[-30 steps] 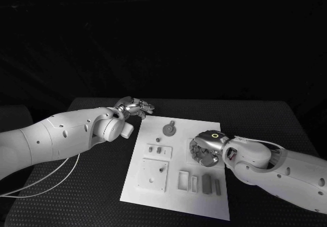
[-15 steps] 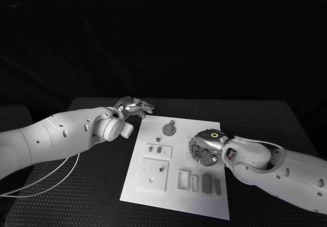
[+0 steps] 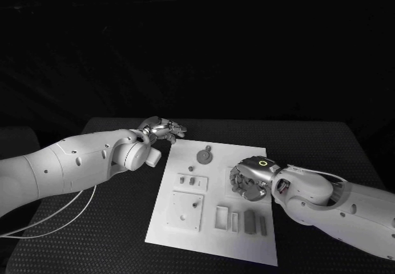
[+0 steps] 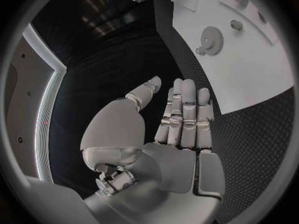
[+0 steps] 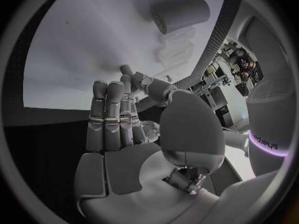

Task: Assemble the parts on the task board

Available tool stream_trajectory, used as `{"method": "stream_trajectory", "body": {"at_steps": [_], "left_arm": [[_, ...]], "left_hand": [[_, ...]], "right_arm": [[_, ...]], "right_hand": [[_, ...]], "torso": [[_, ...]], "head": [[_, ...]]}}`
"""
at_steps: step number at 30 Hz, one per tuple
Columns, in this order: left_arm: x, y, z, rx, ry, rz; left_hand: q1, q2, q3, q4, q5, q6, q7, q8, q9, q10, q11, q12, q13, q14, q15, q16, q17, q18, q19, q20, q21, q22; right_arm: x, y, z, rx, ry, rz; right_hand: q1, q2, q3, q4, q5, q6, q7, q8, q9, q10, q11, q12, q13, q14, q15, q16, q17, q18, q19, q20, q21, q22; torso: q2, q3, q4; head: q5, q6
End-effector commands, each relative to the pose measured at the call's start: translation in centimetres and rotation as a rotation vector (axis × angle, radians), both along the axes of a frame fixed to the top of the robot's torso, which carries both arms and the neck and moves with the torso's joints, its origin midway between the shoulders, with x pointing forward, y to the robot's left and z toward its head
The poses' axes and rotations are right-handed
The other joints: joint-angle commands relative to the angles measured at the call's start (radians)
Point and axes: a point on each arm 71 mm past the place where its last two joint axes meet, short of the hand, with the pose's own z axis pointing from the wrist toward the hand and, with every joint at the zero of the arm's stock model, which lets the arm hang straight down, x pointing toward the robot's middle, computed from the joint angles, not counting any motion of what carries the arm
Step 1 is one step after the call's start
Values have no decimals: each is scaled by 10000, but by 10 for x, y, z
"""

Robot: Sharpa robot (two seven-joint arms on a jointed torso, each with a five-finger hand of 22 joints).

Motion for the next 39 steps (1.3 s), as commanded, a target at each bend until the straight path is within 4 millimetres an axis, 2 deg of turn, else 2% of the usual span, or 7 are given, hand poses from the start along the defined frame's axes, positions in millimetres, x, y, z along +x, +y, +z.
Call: {"method": "stream_trajectory", "body": {"at_steps": [1,7,17,24,28,32,39], "left_arm": [[0,-2,1,-100,-47,-131],[0,-2,1,-95,-48,-116],[0,-2,1,-98,-54,-122],[1,-3,1,-95,-59,-98],[2,-5,1,-112,-49,-136],[2,-5,1,-105,-60,-106],[3,-6,1,-107,-48,-124]], "left_hand": [[-73,8,-49,24,17,-68,29,44,-17,45,10,30,9,57,-7,-42,18,-49,66,-453,-49,9],[-77,7,-51,25,18,-71,30,45,-19,45,10,29,10,57,-7,-43,20,-49,66,-454,-50,10],[-81,7,-53,25,19,-74,31,47,-23,44,10,27,10,57,-8,-46,23,-49,68,-455,-54,12],[-83,5,-54,24,20,-76,31,49,-25,44,10,26,11,58,-8,-47,26,-49,68,-456,-56,14],[-84,4,-54,24,21,-74,30,52,-25,44,10,26,11,58,-8,-48,27,-49,68,-456,-57,15],[-84,3,-54,23,21,-71,28,55,-26,45,9,26,12,57,-8,-50,29,-50,68,-457,-59,16],[-85,-1,-55,22,20,-70,26,58,-27,46,9,25,12,57,-8,-51,31,-50,68,-457,-61,17]], "right_arm": [[-1,0,6,799,679,-117],[1,1,18,1166,713,-141],[-2,14,28,1804,752,101],[-11,52,31,2150,983,917],[-13,71,30,2101,1012,1307],[-19,89,23,1883,863,1752],[-31,116,7,1683,1071,2282]], "right_hand": [[-52,82,38,-23,-18,129,-62,17,169,8,-36,58,33,-11,-63,49,15,-70,-3,-70,73,228],[-83,103,40,-63,-19,137,-65,13,183,1,-41,62,94,-16,-68,63,32,-70,-6,-77,105,226],[-116,132,47,-102,-19,142,-67,5,200,-8,-45,64,164,-21,-72,77,49,-70,-9,-84,138,222],[-133,160,51,-133,-18,134,-64,-5,210,-24,-44,59,210,-25,-72,84,58,-70,-12,-89,159,218],[-145,184,48,-158,-19,128,-61,-12,217,-34,-44,56,241,-28,-72,87,64,-70,-15,-91,172,217],[-167,219,36,-200,-18,121,-58,-22,228,-48,-42,51,286,-31,-70,92,71,-70,-26,-93,190,215],[-185,243,32,-237,-18,118,-56,-29,238,-62,-40,45,323,-32,-69,97,77,-70,-39,-92,202,214]], "torso": [[-6,-15,4],[5,4,-14],[2,1,-5],[0,-1,-16],[-1,-6,-2],[3,-11,-19],[14,-13,2]], "head": [[14,4],[34,3],[115,-34],[314,-52],[350,-16],[418,-24],[476,-73]]}}
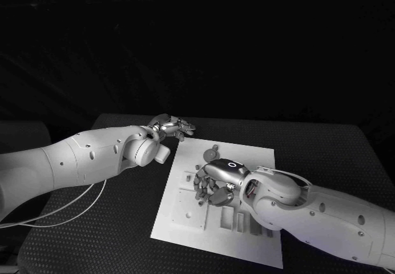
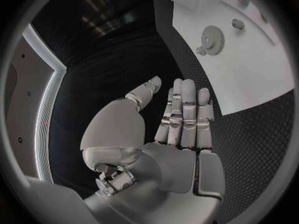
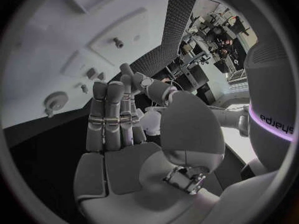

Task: Assemble the parts on the task board

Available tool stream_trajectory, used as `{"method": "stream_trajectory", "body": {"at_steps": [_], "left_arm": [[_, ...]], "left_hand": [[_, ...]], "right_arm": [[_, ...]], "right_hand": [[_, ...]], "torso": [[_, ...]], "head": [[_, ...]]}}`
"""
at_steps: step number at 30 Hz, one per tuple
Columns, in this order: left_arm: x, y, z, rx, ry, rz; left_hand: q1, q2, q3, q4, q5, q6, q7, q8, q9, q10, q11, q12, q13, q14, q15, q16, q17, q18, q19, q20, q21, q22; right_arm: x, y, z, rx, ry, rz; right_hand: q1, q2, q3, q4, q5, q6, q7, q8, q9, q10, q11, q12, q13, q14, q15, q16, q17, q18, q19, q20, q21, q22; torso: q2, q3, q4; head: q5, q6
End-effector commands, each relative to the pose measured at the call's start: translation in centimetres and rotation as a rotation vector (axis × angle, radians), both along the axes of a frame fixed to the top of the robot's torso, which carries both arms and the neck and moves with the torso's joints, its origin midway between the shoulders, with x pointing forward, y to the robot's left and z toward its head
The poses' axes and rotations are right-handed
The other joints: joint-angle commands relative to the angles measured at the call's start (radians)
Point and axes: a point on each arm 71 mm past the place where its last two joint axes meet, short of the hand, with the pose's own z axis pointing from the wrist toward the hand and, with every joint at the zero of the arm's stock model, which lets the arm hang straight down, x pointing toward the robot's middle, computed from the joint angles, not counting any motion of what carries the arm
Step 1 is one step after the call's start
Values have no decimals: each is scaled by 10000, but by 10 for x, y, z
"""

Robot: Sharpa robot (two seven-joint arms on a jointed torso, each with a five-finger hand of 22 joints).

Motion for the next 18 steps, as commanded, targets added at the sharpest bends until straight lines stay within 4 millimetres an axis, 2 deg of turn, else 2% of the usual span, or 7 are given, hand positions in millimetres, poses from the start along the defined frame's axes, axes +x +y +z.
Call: {"method": "stream_trajectory", "body": {"at_steps": [1,7,10,18], "left_arm": [[0,-4,1,-115,-32,-134],[0,-6,1,-126,-23,-175],[0,-7,1,-138,-21,-211],[0,-8,1,-147,-13,-239]], "left_hand": [[-87,1,-55,22,20,-33,-10,59,-10,46,9,25,16,57,-9,-52,17,-50,68,-457,-61,13],[-87,0,-54,22,21,-25,-15,66,-10,46,9,25,17,56,-9,-55,19,-50,67,-457,-64,15],[-87,1,-53,22,21,-23,-17,69,-11,47,9,24,17,55,-9,-56,20,-51,67,-457,-65,16],[-88,1,-53,22,21,-21,-20,74,-12,47,9,24,18,55,-9,-58,23,-51,67,-457,-68,18]], "right_arm": [[-4,7,-5,-444,-310,465],[-13,24,-11,-486,-637,875],[-17,32,-16,-571,-803,1050],[-24,40,-28,-874,-1084,1330]], "right_hand": [[-3,102,-9,-70,-16,128,-45,19,240,-64,-40,44,27,3,-36,60,19,5,1,-57,51,215],[-18,113,-13,-115,-16,129,-45,13,251,-71,-40,40,67,2,-35,65,25,5,-11,-56,67,215],[-20,121,-9,-129,-16,131,-46,12,255,-74,-40,38,82,1,-36,66,27,5,-14,-56,73,215],[-22,127,-1,-160,-16,136,-47,9,264,-82,-40,33,109,-5,-35,64,28,5,-21,-56,84,214]], "torso": [[8,5,13],[10,7,-2],[9,9,12],[3,6,10]], "head": [[50,-28],[165,-99],[208,-137],[305,-225]]}}
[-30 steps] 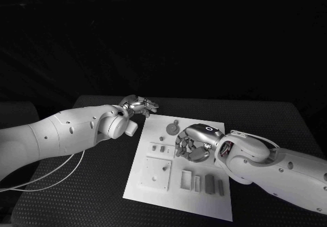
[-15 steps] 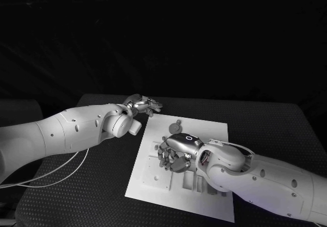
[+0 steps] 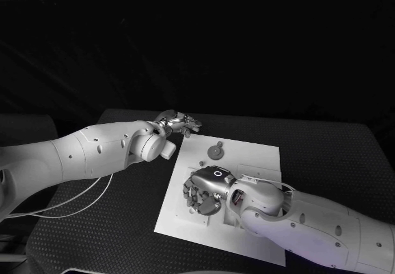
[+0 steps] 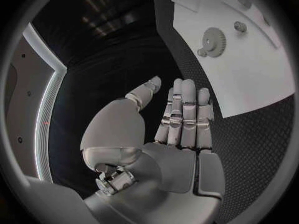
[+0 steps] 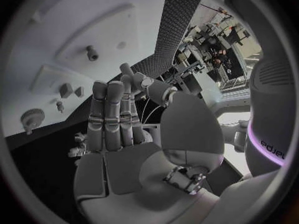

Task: Assemble the parts on the task board

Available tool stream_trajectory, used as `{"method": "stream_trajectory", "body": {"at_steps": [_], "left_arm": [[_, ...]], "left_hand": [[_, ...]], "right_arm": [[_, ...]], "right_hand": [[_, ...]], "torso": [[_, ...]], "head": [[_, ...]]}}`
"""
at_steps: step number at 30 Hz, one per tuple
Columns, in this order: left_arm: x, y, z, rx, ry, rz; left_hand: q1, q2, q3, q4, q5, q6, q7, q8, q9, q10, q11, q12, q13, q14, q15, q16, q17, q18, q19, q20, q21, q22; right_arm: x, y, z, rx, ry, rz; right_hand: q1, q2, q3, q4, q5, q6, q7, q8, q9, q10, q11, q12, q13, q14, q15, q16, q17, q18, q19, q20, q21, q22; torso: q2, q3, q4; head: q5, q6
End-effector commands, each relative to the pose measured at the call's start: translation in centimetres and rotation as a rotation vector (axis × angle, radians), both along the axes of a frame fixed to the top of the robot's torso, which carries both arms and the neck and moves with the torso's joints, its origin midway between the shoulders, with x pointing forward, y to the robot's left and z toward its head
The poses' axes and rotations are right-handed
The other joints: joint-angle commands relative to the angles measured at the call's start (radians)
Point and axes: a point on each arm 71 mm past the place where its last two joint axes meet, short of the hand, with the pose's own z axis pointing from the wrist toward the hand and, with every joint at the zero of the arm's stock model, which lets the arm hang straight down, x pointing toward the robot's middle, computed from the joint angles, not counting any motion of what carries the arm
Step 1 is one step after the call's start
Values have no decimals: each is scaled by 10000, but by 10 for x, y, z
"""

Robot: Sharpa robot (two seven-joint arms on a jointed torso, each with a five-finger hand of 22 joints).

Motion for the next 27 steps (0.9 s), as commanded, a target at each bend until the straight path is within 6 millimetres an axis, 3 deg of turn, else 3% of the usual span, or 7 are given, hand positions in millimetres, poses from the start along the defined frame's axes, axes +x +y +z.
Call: {"method": "stream_trajectory", "body": {"at_steps": [1,27], "left_arm": [[0,-3,1,-121,-20,-161],[-1,-5,1,-137,20,-231]], "left_hand": [[-88,0,-53,22,21,-20,-20,35,-13,47,9,23,10,55,-9,-58,15,-51,67,-457,-68,11],[-99,-4,-55,27,21,-38,-14,34,-23,39,12,16,10,53,-7,-66,23,-54,67,-457,-76,17]], "right_arm": [[-5,3,-4,-401,-572,398],[-8,3,-19,-759,-520,496]], "right_hand": [[42,109,0,-55,-15,137,-46,12,265,-45,-3,33,15,-5,-35,64,10,62,-21,-58,46,212],[31,103,18,-108,-15,160,-53,12,283,-42,-7,28,73,-6,-39,68,16,62,-24,-59,73,210]], "torso": [[-2,-8,5],[-6,-4,-21]], "head": [[44,-37],[104,-104]]}}
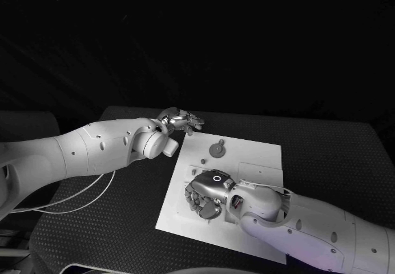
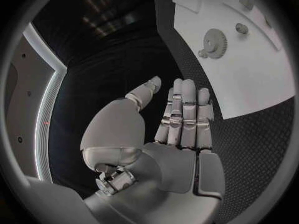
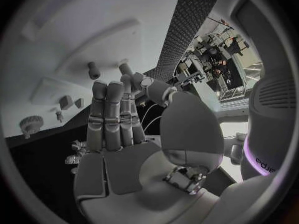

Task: Assemble the parts on the task board

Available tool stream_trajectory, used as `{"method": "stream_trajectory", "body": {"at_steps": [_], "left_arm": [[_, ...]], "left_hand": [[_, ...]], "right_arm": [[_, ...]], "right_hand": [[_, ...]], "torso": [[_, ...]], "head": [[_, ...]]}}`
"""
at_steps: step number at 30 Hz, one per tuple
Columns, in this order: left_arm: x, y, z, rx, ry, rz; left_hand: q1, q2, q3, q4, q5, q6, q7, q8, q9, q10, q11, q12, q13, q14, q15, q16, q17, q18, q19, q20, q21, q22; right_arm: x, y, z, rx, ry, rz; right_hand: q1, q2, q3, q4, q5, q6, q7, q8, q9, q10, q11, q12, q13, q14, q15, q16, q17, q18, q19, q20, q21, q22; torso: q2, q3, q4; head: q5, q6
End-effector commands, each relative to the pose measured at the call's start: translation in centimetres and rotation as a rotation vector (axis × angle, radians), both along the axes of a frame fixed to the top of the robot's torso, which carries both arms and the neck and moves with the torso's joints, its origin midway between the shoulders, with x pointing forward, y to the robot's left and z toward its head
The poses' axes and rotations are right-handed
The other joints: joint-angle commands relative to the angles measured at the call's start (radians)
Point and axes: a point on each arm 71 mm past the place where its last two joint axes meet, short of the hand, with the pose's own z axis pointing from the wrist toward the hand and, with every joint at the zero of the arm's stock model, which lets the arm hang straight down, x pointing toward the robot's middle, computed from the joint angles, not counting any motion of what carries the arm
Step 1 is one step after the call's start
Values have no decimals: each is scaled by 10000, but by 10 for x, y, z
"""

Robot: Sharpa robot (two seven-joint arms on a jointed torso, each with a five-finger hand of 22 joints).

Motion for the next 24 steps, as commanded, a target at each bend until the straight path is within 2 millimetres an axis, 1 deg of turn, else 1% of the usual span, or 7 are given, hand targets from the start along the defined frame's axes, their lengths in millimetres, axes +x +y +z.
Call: {"method": "stream_trajectory", "body": {"at_steps": [1,4,9,10,12,24], "left_arm": [[0,-4,1,-126,7,-206],[0,-4,1,-126,4,-202],[0,-5,1,-127,5,-205],[0,-5,1,-127,5,-207],[0,-5,1,-127,4,-209],[0,-5,1,-125,12,-211]], "left_hand": [[-100,-4,-56,28,21,-39,-14,34,-15,39,12,16,12,53,-7,-67,16,-54,67,-457,-37,10],[-109,-5,-59,33,19,-41,-12,34,-17,36,14,14,12,51,-6,-69,17,-56,67,-456,-38,11],[-115,-2,-60,37,18,-43,-11,35,-18,34,15,13,12,50,-5,-71,19,-57,67,-455,-40,13],[-115,-2,-60,38,18,-43,-11,35,-19,34,15,12,12,50,-5,-71,19,-57,67,-455,-40,13],[-116,-2,-60,38,18,-43,-11,36,-19,34,15,12,12,50,-5,-72,19,-57,67,-455,-40,13],[-122,0,-61,44,18,-47,-9,37,-22,31,16,10,12,49,-4,-75,23,-57,67,-455,-43,16]], "right_arm": [[-2,1,-2,-185,-39,196],[-1,0,-2,-196,-27,195],[-2,1,-3,-238,20,237],[-2,1,-3,-242,23,236],[-2,1,-4,-274,35,235],[-2,1,-8,-368,42,264]], "right_hand": [[-11,66,4,-67,-8,110,-47,38,283,-42,-7,28,17,-7,-40,68,7,69,-25,-60,37,214],[-12,65,6,-70,-8,112,-48,38,284,-42,-8,27,20,-7,-40,69,8,69,-25,-60,38,214],[-16,66,7,-77,-8,114,-48,37,286,-42,-8,26,28,-6,-41,70,9,69,-25,-60,42,213],[-16,66,7,-77,-8,114,-48,37,287,-42,-8,26,29,-6,-41,70,9,69,-25,-60,42,213],[-18,68,8,-79,-8,115,-49,37,287,-42,-8,26,32,-6,-41,70,9,69,-25,-60,44,213],[-25,72,13,-93,-8,117,-49,34,291,-44,-9,22,48,-7,-41,72,12,69,-27,-60,50,212]], "torso": [[5,4,-5],[-4,14,-10],[5,19,-14],[5,19,-14],[8,20,-1],[2,13,-5]], "head": [[-8,6],[-17,16],[-2,4],[-2,4],[-63,5],[-44,-5]]}}
